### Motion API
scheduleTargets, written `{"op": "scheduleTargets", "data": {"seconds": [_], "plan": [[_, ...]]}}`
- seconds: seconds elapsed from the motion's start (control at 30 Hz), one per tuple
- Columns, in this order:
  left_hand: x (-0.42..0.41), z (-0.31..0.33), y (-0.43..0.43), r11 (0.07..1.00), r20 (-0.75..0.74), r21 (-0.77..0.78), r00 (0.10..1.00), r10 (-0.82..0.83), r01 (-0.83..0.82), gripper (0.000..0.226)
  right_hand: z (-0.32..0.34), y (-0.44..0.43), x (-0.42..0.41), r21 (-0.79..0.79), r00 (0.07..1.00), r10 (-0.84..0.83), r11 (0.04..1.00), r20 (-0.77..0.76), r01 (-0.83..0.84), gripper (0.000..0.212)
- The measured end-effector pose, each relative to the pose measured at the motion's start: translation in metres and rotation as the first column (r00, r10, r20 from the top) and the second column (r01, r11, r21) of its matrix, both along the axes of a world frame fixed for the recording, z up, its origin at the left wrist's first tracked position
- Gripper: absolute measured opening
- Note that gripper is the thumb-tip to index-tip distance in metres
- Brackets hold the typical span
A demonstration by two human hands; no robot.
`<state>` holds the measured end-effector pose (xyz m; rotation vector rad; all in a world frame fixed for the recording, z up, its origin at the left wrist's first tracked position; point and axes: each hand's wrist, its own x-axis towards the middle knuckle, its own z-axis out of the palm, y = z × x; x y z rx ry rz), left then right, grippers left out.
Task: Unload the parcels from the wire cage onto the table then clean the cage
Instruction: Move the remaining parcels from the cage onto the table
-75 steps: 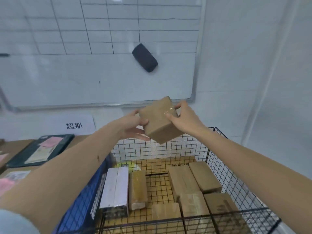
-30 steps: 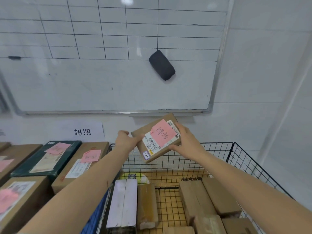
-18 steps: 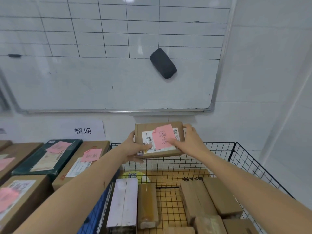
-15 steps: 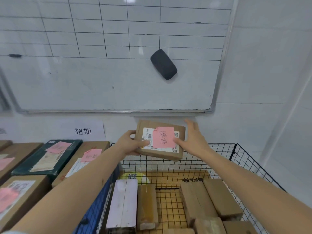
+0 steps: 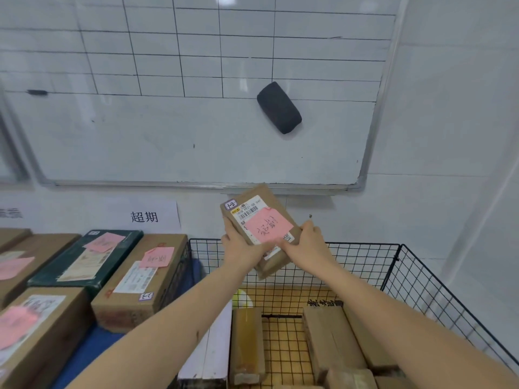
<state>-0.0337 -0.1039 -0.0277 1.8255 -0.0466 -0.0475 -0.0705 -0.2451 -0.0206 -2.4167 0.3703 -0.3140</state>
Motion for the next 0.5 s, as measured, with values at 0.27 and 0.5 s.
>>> {"op": "scheduleTargets", "data": {"seconds": [0.27,0.5], "plan": [[-0.010,0.013,0.010,0.998,0.031,0.049,0.999,-0.034,0.033,0.091,-0.002,0.001,-0.011,-0.237,0.998,0.065,0.970,0.013,-0.060,0.068],[-0.026,0.017,0.019,0.985,0.135,0.168,0.991,0.018,-0.041,0.063,-0.001,0.008,-0.020,-0.144,0.975,0.218,0.967,0.044,-0.210,0.067]]}}
